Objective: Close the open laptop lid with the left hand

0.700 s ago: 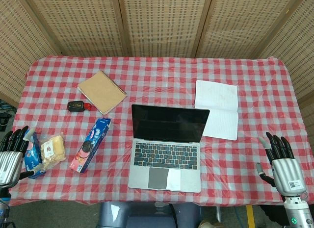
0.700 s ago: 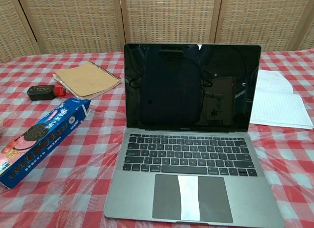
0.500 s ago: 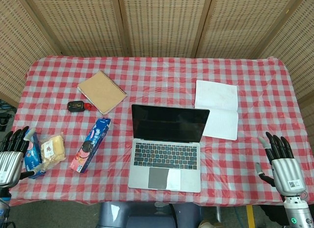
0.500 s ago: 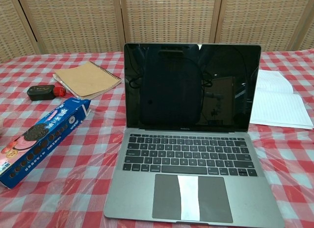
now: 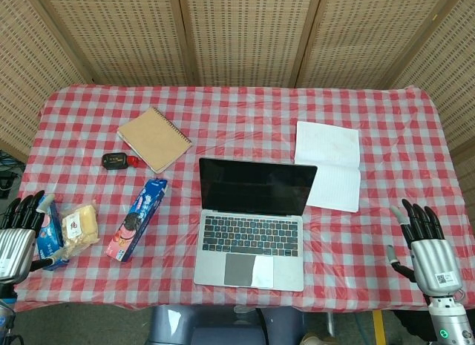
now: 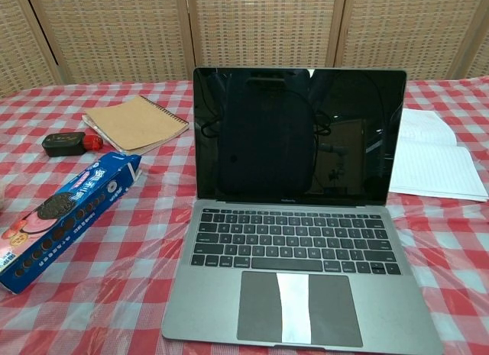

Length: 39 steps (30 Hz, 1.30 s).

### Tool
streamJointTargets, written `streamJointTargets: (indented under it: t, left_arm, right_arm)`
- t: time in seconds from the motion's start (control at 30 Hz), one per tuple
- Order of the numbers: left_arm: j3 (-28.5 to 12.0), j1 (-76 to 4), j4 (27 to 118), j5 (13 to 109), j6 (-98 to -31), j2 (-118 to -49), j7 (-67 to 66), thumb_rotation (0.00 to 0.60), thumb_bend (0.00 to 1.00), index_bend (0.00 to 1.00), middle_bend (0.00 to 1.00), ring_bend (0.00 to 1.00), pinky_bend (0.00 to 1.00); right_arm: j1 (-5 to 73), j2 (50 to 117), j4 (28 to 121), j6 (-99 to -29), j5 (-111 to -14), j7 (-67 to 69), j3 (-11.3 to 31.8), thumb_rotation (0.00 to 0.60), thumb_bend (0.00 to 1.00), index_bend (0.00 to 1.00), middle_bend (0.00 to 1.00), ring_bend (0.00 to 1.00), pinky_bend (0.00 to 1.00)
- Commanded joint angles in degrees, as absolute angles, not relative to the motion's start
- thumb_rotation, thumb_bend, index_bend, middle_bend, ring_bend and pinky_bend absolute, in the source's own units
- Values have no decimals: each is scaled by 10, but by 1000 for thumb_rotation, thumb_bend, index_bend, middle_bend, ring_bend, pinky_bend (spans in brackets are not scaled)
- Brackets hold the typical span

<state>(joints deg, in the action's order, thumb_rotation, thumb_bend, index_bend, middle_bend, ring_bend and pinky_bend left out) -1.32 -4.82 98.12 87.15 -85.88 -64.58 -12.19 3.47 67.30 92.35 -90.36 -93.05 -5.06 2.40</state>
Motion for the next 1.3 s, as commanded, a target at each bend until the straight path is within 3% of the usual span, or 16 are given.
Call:
streamJointTargets:
  t: [0.03,0.73,0.93,1.1,1.3]
  left_arm:
    - [-13,-49,981,871,-857,-645,-122,600,0,0,0,0,0]
    - [-11,-50,988,874,-853,-640,-121,600,0,0,0,0,0]
    - [-16,-73,1009,877,-820,-614,-90,600,34,0,0,0,0]
    - [-42,-111,1025,866,-780,-578,-72,600,158,0,0,0,0]
    - [-79,-173,1041,839,-708,-552,-56,600,485,0,0,0,0]
  right_arm:
    - [35,674,923,-902,-930,-51,24,600,655,0,0,0,0]
    - [36,676,921,-898,-929,-51,23,600,668,0,0,0,0]
    - [38,678,914,-890,-916,-47,27,600,672,0,0,0,0]
    - [40,683,907,-885,-907,-50,31,600,686,0,0,0,0]
    - [43,692,898,-873,-891,-59,36,600,688,0,0,0,0]
